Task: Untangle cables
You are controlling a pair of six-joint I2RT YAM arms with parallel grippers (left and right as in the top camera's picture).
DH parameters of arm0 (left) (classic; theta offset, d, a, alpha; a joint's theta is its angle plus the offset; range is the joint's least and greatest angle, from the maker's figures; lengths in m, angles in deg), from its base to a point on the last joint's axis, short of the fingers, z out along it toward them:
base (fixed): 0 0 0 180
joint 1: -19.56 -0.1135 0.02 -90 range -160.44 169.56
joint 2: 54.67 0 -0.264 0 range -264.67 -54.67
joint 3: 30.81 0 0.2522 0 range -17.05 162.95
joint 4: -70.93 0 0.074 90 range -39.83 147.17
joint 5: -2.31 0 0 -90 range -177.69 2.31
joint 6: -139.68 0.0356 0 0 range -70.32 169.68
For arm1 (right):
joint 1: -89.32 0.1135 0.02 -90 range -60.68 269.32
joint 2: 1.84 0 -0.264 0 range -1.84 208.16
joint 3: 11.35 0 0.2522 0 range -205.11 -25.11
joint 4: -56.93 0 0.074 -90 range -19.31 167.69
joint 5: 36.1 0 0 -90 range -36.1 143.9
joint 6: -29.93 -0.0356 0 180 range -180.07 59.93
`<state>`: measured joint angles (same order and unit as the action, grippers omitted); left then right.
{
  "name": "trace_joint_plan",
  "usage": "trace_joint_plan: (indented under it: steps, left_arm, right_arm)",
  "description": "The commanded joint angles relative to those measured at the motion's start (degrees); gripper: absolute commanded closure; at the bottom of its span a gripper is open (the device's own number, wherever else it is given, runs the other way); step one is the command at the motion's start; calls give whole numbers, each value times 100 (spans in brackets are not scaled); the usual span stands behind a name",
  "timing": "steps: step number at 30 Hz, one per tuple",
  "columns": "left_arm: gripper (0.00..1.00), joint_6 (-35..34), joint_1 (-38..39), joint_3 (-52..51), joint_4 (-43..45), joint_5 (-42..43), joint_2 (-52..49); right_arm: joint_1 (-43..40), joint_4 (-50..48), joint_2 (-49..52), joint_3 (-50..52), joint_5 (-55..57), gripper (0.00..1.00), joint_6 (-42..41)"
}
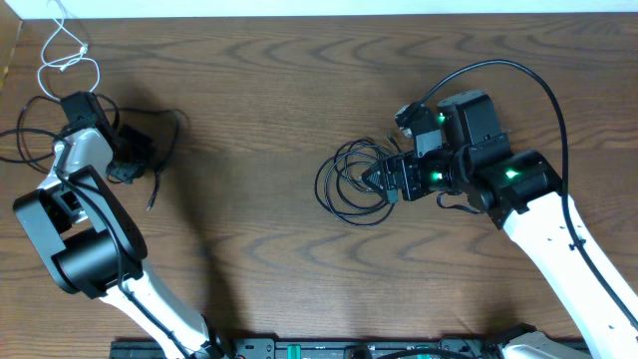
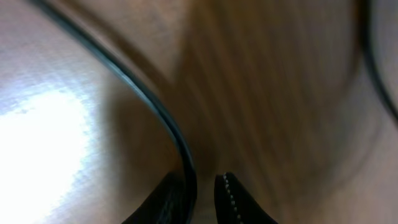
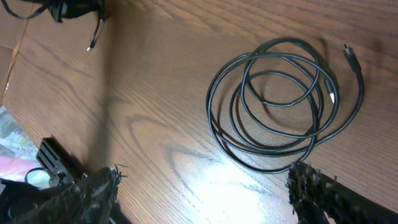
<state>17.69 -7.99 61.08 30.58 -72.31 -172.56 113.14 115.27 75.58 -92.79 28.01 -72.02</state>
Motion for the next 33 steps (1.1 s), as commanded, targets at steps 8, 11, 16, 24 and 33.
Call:
trace_joint_plan:
  steps: [8,11,16,24,33]
  left_arm:
    - [77,-129,-11,-52,901,1073,-81]
    - [69,-107,-90,83,907,1071,7]
    - [48,35,-138,251,824,302,317]
    - [23,667,-175,262,962,-1325,557]
    - [23,671,-654,262,1154,-2400,378]
  right_arm:
    - [24,7,28,-11,-20,15,-46]
    - [24,17,28,-11,-20,15,-46]
    - [24,22,28,-11,-17,15,-44]
    - [24,4,33,-11,-17,14,-44]
    - [24,103,37,-11,-17,14,-44]
